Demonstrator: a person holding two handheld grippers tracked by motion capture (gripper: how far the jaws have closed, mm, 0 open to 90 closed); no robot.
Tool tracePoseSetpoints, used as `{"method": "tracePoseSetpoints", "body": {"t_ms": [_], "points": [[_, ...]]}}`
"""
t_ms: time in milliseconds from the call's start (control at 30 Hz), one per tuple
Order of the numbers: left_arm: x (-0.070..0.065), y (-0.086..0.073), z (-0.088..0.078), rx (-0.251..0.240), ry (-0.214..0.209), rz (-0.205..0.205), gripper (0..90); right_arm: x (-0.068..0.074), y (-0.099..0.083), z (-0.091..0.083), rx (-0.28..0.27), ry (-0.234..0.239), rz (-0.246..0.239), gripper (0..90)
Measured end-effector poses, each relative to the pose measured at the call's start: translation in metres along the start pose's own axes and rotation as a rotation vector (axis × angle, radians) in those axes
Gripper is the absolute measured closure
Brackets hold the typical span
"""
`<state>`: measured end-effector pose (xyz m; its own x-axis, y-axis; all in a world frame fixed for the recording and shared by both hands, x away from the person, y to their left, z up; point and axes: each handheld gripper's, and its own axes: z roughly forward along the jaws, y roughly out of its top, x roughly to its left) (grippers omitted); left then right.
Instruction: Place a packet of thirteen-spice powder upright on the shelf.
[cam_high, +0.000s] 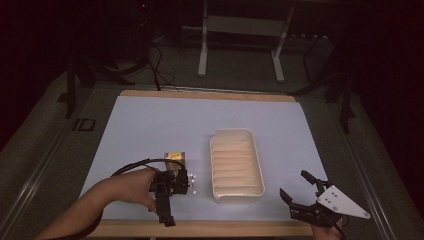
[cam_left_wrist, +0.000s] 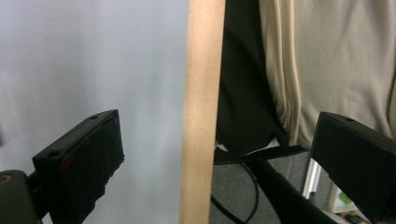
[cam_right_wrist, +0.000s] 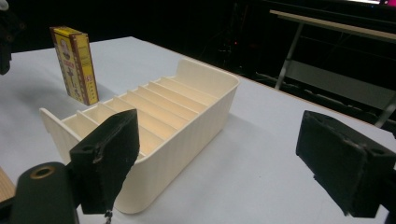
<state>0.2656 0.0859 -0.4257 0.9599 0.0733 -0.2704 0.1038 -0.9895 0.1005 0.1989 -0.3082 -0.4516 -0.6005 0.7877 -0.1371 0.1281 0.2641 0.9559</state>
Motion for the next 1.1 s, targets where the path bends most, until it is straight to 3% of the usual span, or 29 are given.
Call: {"method": "tracePoseSetpoints", "body": {"t_ms": [367,500,767,833,900,1100], "points": [[-0.003,-0.001,-0.027,-0.017,0.057,0.017,4.6,0.001,0.000,0.000,0.000,0.007,0.001,13.6],[-0.002,0.000,-0.038,-0.046,0.066,0.023,4.7,0.001,0.000,0.001,0.003,0.014,0.000,13.6],[0.002,0.005,-0.055,-0.060,0.093,0.054,4.7,0.000,0.000,0.000,-0.001,0.014,-0.001,13.6],[0.004,0.006,-0.060,-0.079,0.083,0.056,5.2,0.000,0.000,0.001,-0.001,0.015,-0.001,13.7],[0.004,0.008,-0.065,-0.082,0.113,0.064,6.9,0.000,0.000,0.001,0.000,0.016,0.000,13.6],[0.011,0.011,-0.076,-0.081,0.146,0.066,6.9,0.000,0.000,0.001,0.001,0.019,-0.001,13.7]]}}
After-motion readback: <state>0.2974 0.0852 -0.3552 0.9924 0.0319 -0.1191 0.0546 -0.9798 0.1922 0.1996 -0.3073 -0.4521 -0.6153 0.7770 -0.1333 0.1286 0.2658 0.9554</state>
